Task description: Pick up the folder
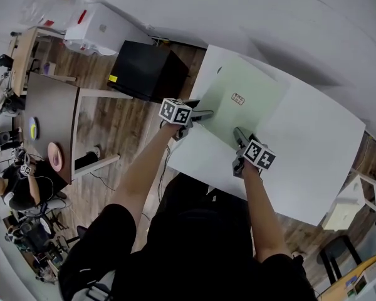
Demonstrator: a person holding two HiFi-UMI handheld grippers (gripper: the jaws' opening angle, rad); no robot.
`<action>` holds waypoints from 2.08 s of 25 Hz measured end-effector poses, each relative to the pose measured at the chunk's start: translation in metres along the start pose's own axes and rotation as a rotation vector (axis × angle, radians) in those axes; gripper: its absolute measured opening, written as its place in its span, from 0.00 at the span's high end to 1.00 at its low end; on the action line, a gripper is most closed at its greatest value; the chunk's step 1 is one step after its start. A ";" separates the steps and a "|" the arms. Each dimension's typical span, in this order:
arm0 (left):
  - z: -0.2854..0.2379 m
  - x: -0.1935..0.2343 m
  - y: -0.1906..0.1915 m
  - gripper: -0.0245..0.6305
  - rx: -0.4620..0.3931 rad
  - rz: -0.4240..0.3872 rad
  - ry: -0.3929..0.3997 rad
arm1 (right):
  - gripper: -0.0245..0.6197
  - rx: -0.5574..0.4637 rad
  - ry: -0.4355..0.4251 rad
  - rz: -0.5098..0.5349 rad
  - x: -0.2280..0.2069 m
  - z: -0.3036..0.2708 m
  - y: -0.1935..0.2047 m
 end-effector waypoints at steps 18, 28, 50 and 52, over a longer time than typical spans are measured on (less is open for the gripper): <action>0.013 -0.003 -0.008 0.41 0.087 -0.131 0.065 | 0.45 0.000 0.133 -0.008 0.017 -0.003 0.017; 0.010 0.000 -0.001 0.40 0.227 -0.185 0.146 | 0.45 -0.024 0.181 -0.022 0.021 -0.004 0.026; 0.052 -0.010 0.026 0.40 0.106 -0.161 0.060 | 0.45 -0.168 0.193 0.003 0.052 0.011 0.055; 0.059 -0.010 0.027 0.40 0.086 -0.179 0.055 | 0.45 -0.179 0.193 0.038 0.060 0.013 0.055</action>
Point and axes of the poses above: the fingertips, and each gripper's own axes: z backward along the fingers, x to its left, y out of its underside, the point moved 3 cm from there along z, backward along the fingers, and after that the axes turned 4 degrees about x, right-handed, at the moved point
